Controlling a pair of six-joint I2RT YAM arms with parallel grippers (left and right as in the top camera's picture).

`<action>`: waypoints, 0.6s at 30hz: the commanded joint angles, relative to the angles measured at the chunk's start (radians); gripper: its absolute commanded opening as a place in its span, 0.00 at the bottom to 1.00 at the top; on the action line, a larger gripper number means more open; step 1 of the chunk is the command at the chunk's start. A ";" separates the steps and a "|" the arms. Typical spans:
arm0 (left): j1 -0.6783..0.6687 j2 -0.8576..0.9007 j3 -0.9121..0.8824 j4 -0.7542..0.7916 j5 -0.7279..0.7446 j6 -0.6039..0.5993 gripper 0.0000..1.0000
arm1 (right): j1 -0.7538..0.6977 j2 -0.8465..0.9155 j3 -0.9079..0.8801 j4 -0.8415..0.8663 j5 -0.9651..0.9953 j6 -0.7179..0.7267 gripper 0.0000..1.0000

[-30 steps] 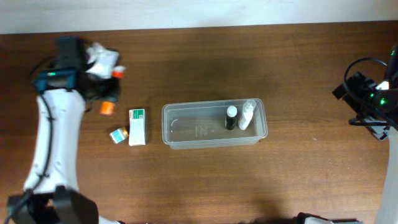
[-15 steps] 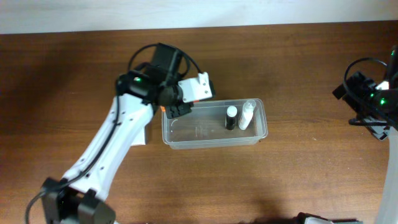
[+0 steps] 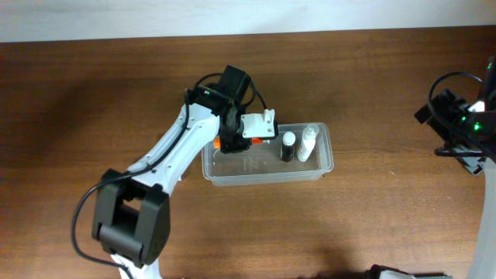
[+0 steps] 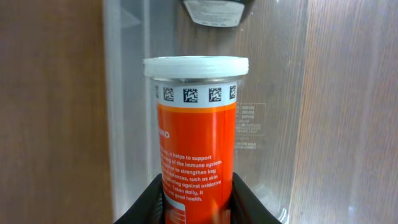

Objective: Pack container
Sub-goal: 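Carry the orange tube into the container and lay it down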

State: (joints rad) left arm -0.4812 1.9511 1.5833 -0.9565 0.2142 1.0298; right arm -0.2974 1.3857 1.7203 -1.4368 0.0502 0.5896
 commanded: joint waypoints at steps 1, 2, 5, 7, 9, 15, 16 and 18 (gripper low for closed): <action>-0.009 0.049 0.008 0.002 0.034 0.024 0.06 | -0.006 0.002 0.006 0.000 -0.005 -0.010 0.99; -0.010 0.055 0.008 0.002 0.033 0.024 0.06 | -0.006 0.002 0.006 0.000 -0.005 -0.010 0.98; -0.010 0.061 0.008 -0.005 0.034 0.023 0.01 | -0.006 0.002 0.006 0.000 -0.005 -0.010 0.98; -0.015 0.059 0.008 -0.020 0.033 0.023 0.00 | -0.006 0.002 0.006 0.000 -0.005 -0.010 0.98; -0.025 0.059 0.008 -0.043 0.034 0.023 0.00 | -0.006 0.002 0.006 0.000 -0.005 -0.010 0.98; -0.068 0.059 0.008 -0.074 0.006 0.018 0.00 | -0.006 0.002 0.006 0.000 -0.005 -0.010 0.98; -0.077 0.059 0.008 -0.075 -0.006 0.011 0.00 | -0.006 0.002 0.006 0.000 -0.005 -0.010 0.98; -0.095 0.059 0.008 -0.082 -0.020 -0.003 0.00 | -0.006 0.002 0.006 0.000 -0.005 -0.010 0.98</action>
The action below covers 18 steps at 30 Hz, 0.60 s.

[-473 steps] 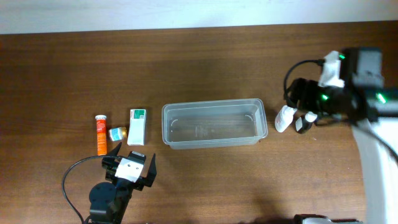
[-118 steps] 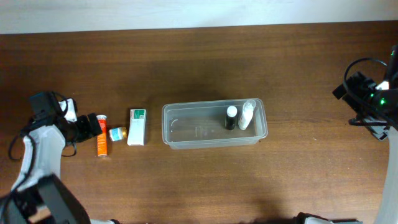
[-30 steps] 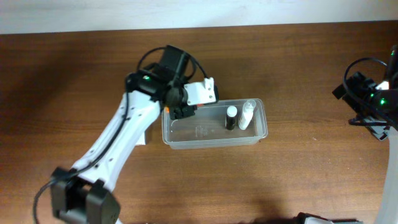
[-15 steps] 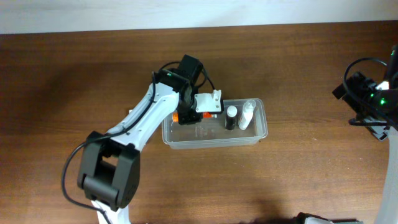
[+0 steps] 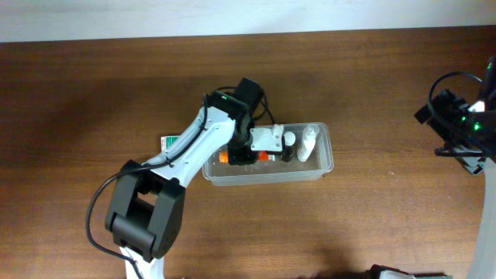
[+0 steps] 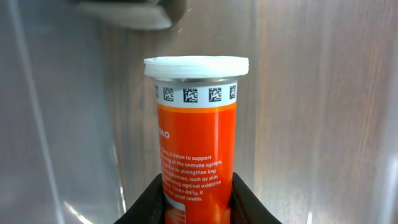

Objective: Pack container
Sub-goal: 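Carry the orange tube into the container and lay it down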

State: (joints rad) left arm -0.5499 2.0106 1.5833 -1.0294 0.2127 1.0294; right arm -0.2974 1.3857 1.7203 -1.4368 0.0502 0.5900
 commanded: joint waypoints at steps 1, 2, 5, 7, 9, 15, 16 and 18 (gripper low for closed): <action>-0.036 0.000 0.008 -0.012 -0.025 -0.017 0.00 | -0.006 0.002 0.006 0.000 -0.005 -0.010 0.98; -0.045 0.000 0.008 -0.014 -0.031 -0.027 0.00 | -0.006 0.002 0.006 0.000 -0.005 -0.010 0.98; -0.067 0.000 0.008 -0.023 -0.034 -0.034 0.00 | -0.006 0.002 0.006 0.000 -0.005 -0.010 0.98; -0.080 0.000 0.008 -0.023 -0.034 -0.049 0.00 | -0.006 0.002 0.006 0.000 -0.005 -0.010 0.98; -0.095 0.000 0.008 -0.023 -0.033 -0.061 0.00 | -0.006 0.002 0.006 0.000 -0.005 -0.010 0.98; -0.148 0.000 0.008 0.003 -0.019 -0.114 0.01 | -0.006 0.002 0.006 0.000 -0.005 -0.010 0.98; -0.158 0.000 0.008 0.013 -0.018 -0.127 0.01 | -0.006 0.002 0.006 0.000 -0.005 -0.010 0.98; -0.178 0.000 0.008 0.040 -0.018 -0.156 0.01 | -0.006 0.002 0.006 0.000 -0.005 -0.010 0.98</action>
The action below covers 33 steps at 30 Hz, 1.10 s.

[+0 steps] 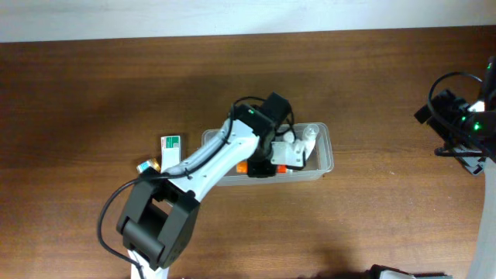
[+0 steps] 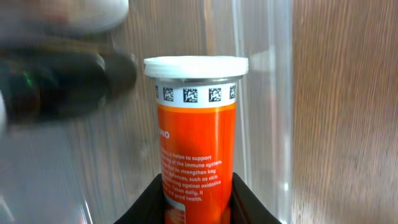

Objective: Pack container
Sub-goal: 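Carry the orange tube into the container and lay it down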

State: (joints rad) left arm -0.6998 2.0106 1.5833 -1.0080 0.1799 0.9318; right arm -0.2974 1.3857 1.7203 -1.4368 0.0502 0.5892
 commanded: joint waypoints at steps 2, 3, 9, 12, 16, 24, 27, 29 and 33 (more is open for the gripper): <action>-0.047 0.000 0.008 0.043 0.016 -0.077 0.01 | -0.006 0.002 0.006 0.000 -0.005 -0.009 0.98; -0.056 0.000 0.008 0.055 0.015 -0.087 0.01 | -0.006 0.002 0.006 0.000 -0.005 -0.009 0.98; -0.100 0.000 0.008 0.116 0.015 -0.132 0.06 | -0.006 0.002 0.006 0.000 -0.005 -0.009 0.99; -0.114 0.000 0.008 0.130 0.015 -0.132 0.06 | -0.006 0.002 0.006 0.000 -0.005 -0.009 0.99; -0.118 0.000 0.008 0.137 0.015 -0.132 0.12 | -0.006 0.002 0.006 0.000 -0.005 -0.009 0.98; -0.118 -0.001 0.010 0.136 0.008 -0.132 0.56 | -0.006 0.002 0.006 0.000 -0.005 -0.009 0.98; -0.118 -0.003 0.021 0.130 0.006 -0.135 1.00 | -0.006 0.002 0.006 0.000 -0.005 -0.009 0.98; -0.118 -0.008 0.032 0.120 0.007 -0.135 1.00 | -0.006 0.002 0.006 0.000 -0.005 -0.009 0.98; -0.117 -0.031 0.060 0.086 0.006 -0.136 1.00 | -0.006 0.002 0.006 0.000 -0.005 -0.009 0.98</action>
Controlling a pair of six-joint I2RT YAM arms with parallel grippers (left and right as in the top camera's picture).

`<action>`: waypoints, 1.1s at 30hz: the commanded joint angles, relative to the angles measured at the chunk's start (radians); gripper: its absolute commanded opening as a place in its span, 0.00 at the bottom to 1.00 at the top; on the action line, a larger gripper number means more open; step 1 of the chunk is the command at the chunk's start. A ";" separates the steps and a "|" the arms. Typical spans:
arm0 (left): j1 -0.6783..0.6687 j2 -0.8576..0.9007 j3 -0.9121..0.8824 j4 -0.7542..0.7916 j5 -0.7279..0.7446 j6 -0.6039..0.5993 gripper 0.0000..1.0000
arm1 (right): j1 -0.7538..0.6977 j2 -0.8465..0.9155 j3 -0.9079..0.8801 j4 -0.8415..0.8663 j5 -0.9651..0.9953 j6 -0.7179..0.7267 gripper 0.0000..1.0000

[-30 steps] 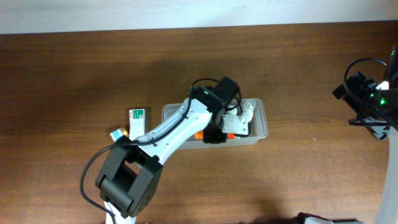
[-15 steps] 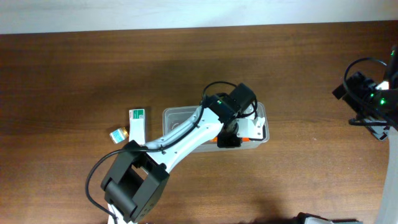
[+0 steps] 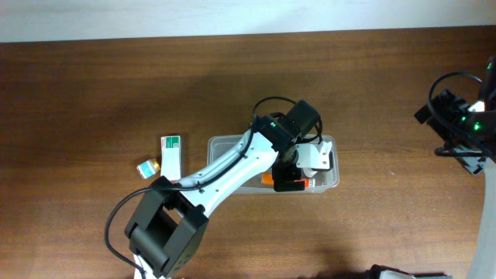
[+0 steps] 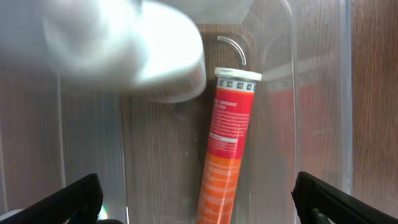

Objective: Pack container
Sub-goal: 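Carry the orange tube into the container and lay it down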

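Observation:
A clear plastic container (image 3: pixel 225 144) stands mid-table. My left gripper (image 3: pixel 291 177) hangs over its right half, jaws wide open. In the left wrist view the gripper (image 4: pixel 198 200) shows one dark fingertip (image 4: pixel 68 198) at each lower corner. Between and below them an orange tube (image 4: pixel 227 149) with a white cap lies flat on the container's floor, touched by neither finger. A sliver of the orange tube (image 3: pixel 266 180) shows beside the arm from overhead. A white bottle (image 4: pixel 124 53) is blurred close to the camera. My right arm (image 3: pixel 463 122) stays at the far right edge.
Left of the container lie a green-and-white box (image 3: pixel 170 155) and a small blue-and-yellow item (image 3: pixel 147 167) on the brown wooden table (image 3: pixel 93 93). The container wall (image 4: pixel 345 93) runs along the tube's right side. The white bottle (image 3: pixel 319 159) stands at the container's right end.
My left gripper was shut on the orange tube near the container's right end. It is now open, and the tube lies loose on the container floor below it.
The left gripper held the orange tube over the container's left end, then over its middle, then near the bottles at the right. Now the tube lies released inside the container. The right arm stayed still throughout.

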State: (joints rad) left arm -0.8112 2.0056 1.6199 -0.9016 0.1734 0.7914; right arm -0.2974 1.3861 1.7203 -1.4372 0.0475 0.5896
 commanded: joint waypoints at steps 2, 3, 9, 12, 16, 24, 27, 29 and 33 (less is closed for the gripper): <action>-0.006 -0.042 0.040 -0.042 0.013 0.005 1.00 | -0.006 0.002 0.006 0.000 -0.003 -0.010 0.98; -0.006 -0.052 0.049 -0.054 0.009 0.005 1.00 | -0.006 0.002 0.006 0.000 -0.003 -0.010 0.98; 0.009 -0.128 0.072 -0.064 -0.051 -0.036 1.00 | -0.006 0.002 0.006 0.000 -0.003 -0.010 0.98; 0.030 -0.151 0.072 -0.064 -0.050 -0.039 1.00 | -0.006 0.002 0.006 0.000 -0.003 -0.010 0.98; 0.050 -0.155 0.072 -0.067 -0.039 -0.074 1.00 | -0.006 0.002 0.006 0.000 -0.003 -0.010 0.98; 0.049 -0.181 0.072 -0.105 -0.058 -0.082 1.00 | -0.006 0.002 0.006 0.000 -0.003 -0.010 0.98; 0.052 -0.206 0.072 -0.105 -0.143 -0.145 1.00 | -0.006 0.002 0.006 0.000 -0.003 -0.010 0.98; 0.069 -0.216 0.074 -0.104 -0.203 -0.253 1.00 | -0.006 0.002 0.006 0.000 -0.003 -0.010 0.98; 0.140 -0.222 0.074 -0.110 -0.203 -0.492 1.00 | -0.006 0.002 0.006 0.000 -0.003 -0.010 0.98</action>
State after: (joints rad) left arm -0.7284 1.8225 1.6798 -1.0073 0.0181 0.5323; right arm -0.2974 1.3861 1.7203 -1.4368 0.0467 0.5900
